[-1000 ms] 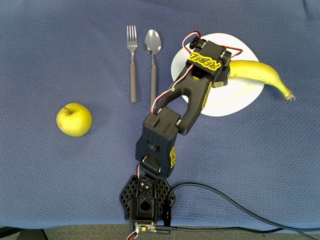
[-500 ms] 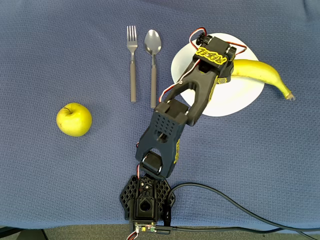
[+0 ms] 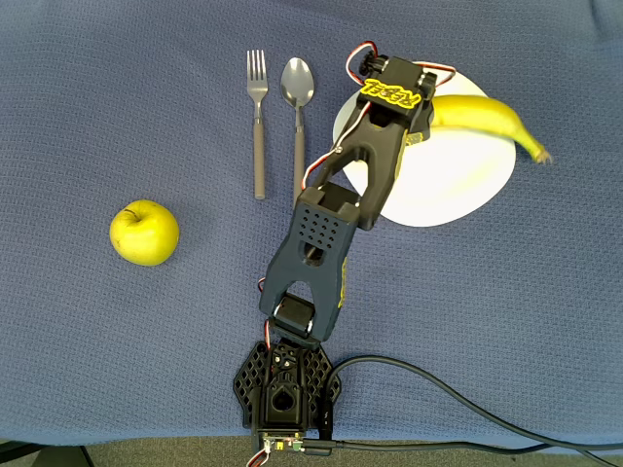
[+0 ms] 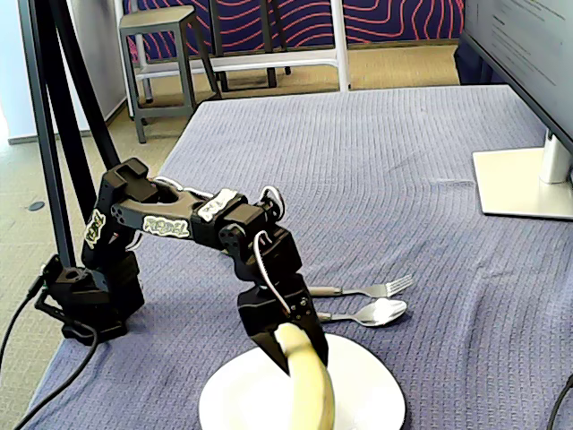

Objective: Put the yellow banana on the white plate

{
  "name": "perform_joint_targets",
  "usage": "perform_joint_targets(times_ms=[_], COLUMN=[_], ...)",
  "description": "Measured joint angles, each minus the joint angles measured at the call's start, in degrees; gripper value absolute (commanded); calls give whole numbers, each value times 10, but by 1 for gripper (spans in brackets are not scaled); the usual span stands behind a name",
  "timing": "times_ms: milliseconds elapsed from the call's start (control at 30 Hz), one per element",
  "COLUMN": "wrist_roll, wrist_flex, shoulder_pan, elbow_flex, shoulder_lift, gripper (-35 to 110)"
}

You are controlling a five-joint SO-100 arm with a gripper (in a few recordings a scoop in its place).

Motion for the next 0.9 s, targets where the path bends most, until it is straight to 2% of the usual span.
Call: perform_joint_targets(times_ms=[900], wrist_roll=[11], wrist_flex=[18], shoulder_pan=[-17], elbow_flex=[-12], shoulder_lift=[-40], gripper=[0])
